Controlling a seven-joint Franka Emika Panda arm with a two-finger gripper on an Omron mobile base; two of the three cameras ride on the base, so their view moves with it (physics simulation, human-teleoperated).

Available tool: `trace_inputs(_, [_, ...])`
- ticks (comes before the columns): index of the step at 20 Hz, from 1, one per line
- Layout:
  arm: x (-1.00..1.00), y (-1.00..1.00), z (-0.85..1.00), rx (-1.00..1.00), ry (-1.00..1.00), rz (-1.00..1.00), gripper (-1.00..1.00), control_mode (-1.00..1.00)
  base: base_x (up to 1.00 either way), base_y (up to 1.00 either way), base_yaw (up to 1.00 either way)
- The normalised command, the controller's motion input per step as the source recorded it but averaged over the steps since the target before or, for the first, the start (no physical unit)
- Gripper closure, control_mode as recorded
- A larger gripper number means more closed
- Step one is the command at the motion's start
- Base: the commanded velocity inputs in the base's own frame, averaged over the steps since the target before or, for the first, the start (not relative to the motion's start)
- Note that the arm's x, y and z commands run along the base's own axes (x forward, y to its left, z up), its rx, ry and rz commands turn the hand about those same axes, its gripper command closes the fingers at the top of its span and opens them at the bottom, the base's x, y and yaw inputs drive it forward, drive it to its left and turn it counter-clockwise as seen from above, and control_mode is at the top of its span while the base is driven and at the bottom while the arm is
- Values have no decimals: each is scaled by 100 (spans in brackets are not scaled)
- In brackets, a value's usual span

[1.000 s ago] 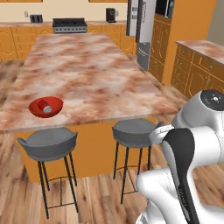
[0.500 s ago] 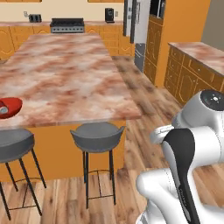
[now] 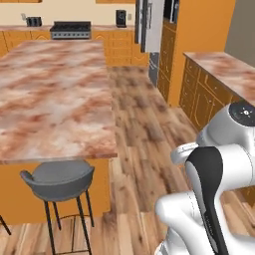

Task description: Open the fridge, grab two sodas, and place both sodas inside the bowl with ice on the dining counter.

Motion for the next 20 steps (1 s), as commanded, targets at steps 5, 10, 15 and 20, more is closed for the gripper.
trace_inputs(5, [0, 0, 0, 0, 0, 0, -100, 100, 100, -97, 10])
trace_inputs(10, [0, 0, 0, 0, 0, 0, -100, 100, 100, -68, 1])
trace_inputs(15, [0, 0, 0, 0, 0, 0, -100, 100, 100, -53, 1])
trace_inputs(20, [0, 0, 0, 0, 0, 0, -100, 100, 100, -25, 4])
